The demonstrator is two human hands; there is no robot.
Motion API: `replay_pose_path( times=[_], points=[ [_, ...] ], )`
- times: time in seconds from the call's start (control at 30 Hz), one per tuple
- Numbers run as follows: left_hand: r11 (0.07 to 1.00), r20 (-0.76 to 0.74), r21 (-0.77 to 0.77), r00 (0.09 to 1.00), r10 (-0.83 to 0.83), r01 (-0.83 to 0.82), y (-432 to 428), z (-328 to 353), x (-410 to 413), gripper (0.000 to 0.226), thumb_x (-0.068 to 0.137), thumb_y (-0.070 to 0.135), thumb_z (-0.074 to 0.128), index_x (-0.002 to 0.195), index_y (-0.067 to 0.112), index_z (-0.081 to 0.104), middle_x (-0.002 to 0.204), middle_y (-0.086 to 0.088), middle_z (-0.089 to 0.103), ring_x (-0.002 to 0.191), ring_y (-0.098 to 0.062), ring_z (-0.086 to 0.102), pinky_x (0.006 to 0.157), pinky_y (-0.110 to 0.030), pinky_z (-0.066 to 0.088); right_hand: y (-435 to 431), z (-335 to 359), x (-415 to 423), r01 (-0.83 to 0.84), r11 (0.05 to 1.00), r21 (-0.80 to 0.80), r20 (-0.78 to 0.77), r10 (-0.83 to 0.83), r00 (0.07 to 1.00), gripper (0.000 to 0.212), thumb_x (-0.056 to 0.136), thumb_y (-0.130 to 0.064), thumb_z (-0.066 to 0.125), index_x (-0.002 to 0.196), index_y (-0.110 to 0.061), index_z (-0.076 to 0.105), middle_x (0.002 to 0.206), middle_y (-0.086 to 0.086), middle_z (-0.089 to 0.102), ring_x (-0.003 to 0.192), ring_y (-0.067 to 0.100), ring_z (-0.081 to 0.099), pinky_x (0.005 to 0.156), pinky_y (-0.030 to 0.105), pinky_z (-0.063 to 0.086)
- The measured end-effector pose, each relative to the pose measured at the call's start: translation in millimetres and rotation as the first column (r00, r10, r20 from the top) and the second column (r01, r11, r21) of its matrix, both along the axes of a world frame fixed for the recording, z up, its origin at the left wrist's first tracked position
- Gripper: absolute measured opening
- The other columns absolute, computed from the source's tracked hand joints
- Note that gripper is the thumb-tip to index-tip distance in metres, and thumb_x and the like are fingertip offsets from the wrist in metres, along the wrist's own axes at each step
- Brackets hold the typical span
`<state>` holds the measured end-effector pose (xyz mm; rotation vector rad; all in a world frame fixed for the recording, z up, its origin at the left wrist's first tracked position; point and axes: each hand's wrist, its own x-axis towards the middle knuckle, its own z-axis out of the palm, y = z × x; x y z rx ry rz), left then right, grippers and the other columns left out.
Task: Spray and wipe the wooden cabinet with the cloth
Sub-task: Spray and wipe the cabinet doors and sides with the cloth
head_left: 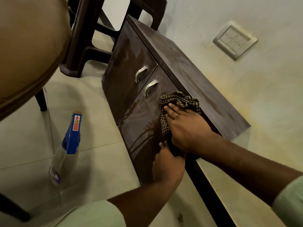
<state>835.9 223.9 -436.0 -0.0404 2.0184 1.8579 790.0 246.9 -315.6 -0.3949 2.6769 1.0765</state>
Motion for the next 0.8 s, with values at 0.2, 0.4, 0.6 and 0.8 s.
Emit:
replay_pose_path(
  times=[0.2, 0.4, 0.6, 0.8],
  points=[
    [0.989, -0.049, 0.111, 0.994, -0.098, 0.103, -8, 1, 12, 0.117, 0.055, 0.093, 0.038, 0.150, 0.026, 0.026, 0.151, 0.003, 0.039, 0.131, -0.017, 0.046, 0.106, -0.038, 0.039, -19, -7, -62, -0.062, 0.998, -0.007, -0.105, 0.061, 0.993, 0.061, 0.095, -0.031, 0.035, 0.149, -0.006, 0.022, 0.160, 0.010, 0.010, 0.148, 0.023, 0.005, 0.121, 0.038, 0.002],
    [0.991, -0.060, 0.030, 0.990, -0.128, 0.130, -11, -1, 5, 0.095, 0.076, 0.070, 0.057, 0.151, 0.022, 0.024, 0.151, -0.002, 0.039, 0.130, -0.020, 0.047, 0.103, -0.036, 0.041, -15, -5, -32, -0.001, 1.000, 0.029, -0.034, 0.002, 0.999, 0.068, 0.094, -0.030, 0.035, 0.151, -0.005, 0.009, 0.161, 0.010, 0.000, 0.148, 0.022, -0.002, 0.119, 0.036, -0.001],
    [0.990, -0.101, -0.076, 0.987, -0.122, 0.115, -12, 1, 3, 0.076, 0.083, 0.049, 0.057, 0.148, 0.021, 0.029, 0.140, -0.008, 0.052, 0.120, -0.029, 0.054, 0.096, -0.037, 0.045, -1, -7, 11, 0.055, 0.998, 0.036, 0.062, -0.057, 0.996, 0.072, 0.095, -0.043, 0.032, 0.151, -0.006, 0.006, 0.160, 0.009, -0.004, 0.148, 0.021, -0.009, 0.119, 0.037, -0.009],
    [0.992, -0.062, 0.060, 0.992, -0.107, 0.111, -9, -2, 6, 0.094, 0.075, 0.071, 0.057, 0.150, 0.023, 0.027, 0.152, 0.000, 0.038, 0.132, -0.020, 0.044, 0.106, -0.038, 0.039, -19, -7, -51, -0.008, 1.000, 0.000, -0.052, 0.008, 0.999, 0.065, 0.094, -0.030, 0.035, 0.151, -0.008, 0.014, 0.161, 0.008, 0.004, 0.149, 0.020, -0.001, 0.120, 0.037, -0.003]
  ],
)
